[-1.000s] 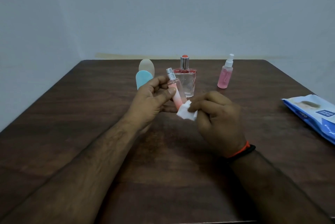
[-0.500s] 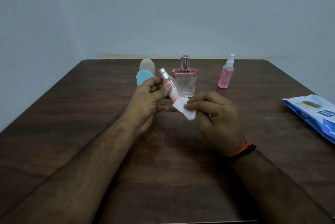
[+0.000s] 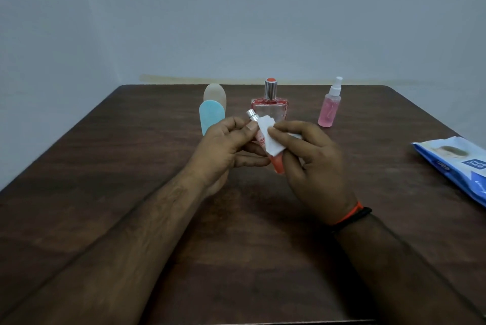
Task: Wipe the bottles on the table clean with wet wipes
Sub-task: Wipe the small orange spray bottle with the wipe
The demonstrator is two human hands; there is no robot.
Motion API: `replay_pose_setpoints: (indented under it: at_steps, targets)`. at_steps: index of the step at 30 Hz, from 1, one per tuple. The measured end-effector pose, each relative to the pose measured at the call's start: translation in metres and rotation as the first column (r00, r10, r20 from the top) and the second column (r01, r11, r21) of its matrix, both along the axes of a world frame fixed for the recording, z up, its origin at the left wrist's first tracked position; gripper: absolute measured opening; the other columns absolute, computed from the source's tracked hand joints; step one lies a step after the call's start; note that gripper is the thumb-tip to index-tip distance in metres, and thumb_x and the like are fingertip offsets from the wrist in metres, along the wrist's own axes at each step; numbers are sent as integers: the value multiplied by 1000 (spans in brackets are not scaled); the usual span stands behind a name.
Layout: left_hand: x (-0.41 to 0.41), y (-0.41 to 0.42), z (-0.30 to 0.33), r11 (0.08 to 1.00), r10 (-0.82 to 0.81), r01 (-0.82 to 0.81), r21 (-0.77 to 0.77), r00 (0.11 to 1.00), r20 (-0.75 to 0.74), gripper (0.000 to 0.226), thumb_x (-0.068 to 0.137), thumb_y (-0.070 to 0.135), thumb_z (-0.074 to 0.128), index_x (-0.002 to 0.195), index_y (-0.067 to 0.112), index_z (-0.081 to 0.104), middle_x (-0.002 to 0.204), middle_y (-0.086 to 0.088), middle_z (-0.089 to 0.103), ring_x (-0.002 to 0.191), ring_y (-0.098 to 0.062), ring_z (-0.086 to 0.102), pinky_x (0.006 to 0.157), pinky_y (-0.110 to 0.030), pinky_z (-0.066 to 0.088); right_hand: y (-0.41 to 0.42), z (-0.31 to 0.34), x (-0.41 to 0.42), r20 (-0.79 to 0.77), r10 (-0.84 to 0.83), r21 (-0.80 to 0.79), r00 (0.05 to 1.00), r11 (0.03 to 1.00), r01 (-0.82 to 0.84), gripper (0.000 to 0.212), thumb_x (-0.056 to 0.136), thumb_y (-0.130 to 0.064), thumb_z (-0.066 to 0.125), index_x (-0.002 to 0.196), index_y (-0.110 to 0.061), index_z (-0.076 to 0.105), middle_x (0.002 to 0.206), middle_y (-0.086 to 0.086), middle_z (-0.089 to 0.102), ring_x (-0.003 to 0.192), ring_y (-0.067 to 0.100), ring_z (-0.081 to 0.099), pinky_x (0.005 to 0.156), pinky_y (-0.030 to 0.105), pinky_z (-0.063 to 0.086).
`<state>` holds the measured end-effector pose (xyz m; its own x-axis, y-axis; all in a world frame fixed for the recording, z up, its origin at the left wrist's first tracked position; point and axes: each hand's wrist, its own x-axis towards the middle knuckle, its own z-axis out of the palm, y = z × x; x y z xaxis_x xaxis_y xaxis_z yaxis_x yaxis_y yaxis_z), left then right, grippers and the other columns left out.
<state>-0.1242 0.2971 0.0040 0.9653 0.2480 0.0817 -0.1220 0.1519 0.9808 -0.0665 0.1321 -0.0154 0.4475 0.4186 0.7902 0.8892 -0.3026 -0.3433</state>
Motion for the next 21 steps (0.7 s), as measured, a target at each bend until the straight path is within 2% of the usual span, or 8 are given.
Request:
replay_pose_setpoints:
  at_steps: [4, 6, 9, 13, 15, 17, 19, 21]
  targets:
    - [2, -1, -1, 999, 18, -17, 47, 1000, -10, 26, 101, 15, 52, 122, 4, 62, 92, -14, 73, 85, -28, 72, 73, -41, 63, -1, -1, 1, 64, 12, -61, 998, 998, -8, 32, 90, -12, 54, 116, -6, 71, 119, 11, 66, 110, 25, 61, 91, 40, 53]
    - [2, -1, 0, 998, 53, -52, 46, 998, -19, 24, 100, 17, 54, 117, 3, 64, 92, -13, 74, 84, -26, 73, 70, -40, 62, -3, 0, 1, 135, 30, -113, 990, 993, -15, 28, 90, -9, 57, 113, -5, 73, 117, 12, 67, 107, 26, 61, 90, 38, 51]
    - [4, -2, 1, 990, 139, -139, 8, 990, -19, 22, 97, 22, 60, 107, 2, 66, 83, -8, 71, 70, -16, 69, 59, -32, 61, -1, 3, -3, 254, 72, -177, 965, 984, -26, 22, 91, -10, 58, 98, -3, 77, 107, 8, 72, 97, 28, 61, 83, 33, 50]
    - [4, 1, 3, 967, 255, -256, -7, 966, -49, 26, 92, 24, 68, 100, -1, 65, 80, -15, 70, 61, -15, 65, 53, -28, 58, 3, 0, -4, 376, 104, -305, 921, 952, 17, 23, 91, -11, 58, 80, -5, 77, 92, 1, 73, 84, 26, 60, 69, 36, 52]
    - [4, 2, 4, 960, 276, -278, -27, 960, -52, 24, 92, 22, 69, 95, 0, 63, 80, -19, 70, 61, -20, 67, 54, -32, 61, 0, 0, -5, 367, 86, -269, 926, 963, 18, 19, 86, -4, 60, 75, -5, 76, 86, 1, 72, 79, 25, 58, 65, 36, 50]
    - [3, 2, 4, 957, 288, -288, -6, 956, -48, 24, 91, 23, 70, 92, 1, 62, 83, -21, 71, 62, -22, 68, 57, -35, 62, -3, 2, -6, 327, 40, -128, 944, 992, 2, 23, 89, -2, 56, 77, -2, 76, 86, 5, 72, 78, 27, 58, 67, 36, 48]
    - [2, 1, 4, 959, 283, -282, 29, 958, -46, 26, 91, 24, 70, 95, -1, 63, 82, -19, 72, 64, -23, 69, 58, -36, 62, -5, 6, -8, 307, -30, -17, 951, 999, 37, 27, 96, -7, 53, 86, 2, 76, 94, 9, 73, 86, 29, 59, 76, 32, 48]
    - [1, -3, 4, 963, 265, -261, 69, 963, -52, 28, 92, 24, 69, 101, -2, 63, 78, -14, 72, 66, -24, 70, 61, -39, 63, -3, 6, -7, 296, -56, -24, 953, 998, 66, 21, 95, -7, 57, 100, 2, 75, 106, 11, 71, 97, 29, 58, 88, 26, 45]
